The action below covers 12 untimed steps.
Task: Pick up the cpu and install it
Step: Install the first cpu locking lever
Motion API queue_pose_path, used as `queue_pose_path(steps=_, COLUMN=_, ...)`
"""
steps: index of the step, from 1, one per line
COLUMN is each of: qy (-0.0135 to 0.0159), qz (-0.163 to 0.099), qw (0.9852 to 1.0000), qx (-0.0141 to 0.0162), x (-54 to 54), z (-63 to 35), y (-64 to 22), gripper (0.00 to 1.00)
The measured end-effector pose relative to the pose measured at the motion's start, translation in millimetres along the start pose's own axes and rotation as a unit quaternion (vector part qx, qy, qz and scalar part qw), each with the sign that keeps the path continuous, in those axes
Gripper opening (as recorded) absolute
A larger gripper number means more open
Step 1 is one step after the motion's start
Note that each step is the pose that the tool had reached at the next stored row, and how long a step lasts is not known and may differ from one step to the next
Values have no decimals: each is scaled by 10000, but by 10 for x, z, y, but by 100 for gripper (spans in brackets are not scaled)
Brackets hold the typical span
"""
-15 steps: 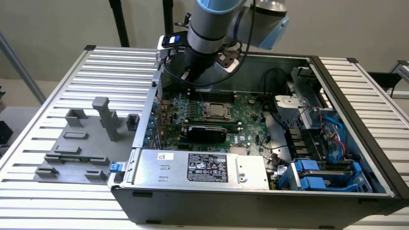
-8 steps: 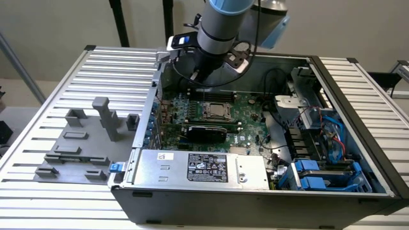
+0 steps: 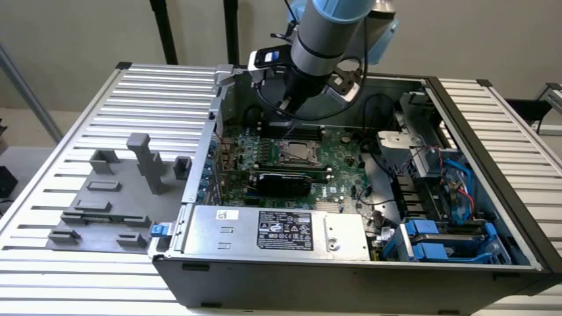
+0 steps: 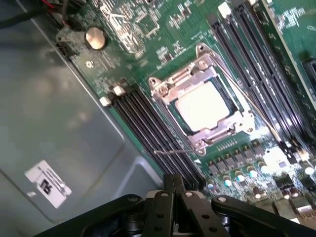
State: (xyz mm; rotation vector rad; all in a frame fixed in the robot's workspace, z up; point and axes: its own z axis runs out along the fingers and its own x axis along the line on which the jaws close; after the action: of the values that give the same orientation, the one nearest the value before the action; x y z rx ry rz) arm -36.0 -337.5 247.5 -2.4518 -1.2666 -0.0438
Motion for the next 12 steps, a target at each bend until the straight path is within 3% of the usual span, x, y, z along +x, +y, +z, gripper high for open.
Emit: queue_pose_path(steps=12, qy=-8, qz=2, qw=10000, qx=-7, x=-50, z=154, y=40, gripper=11)
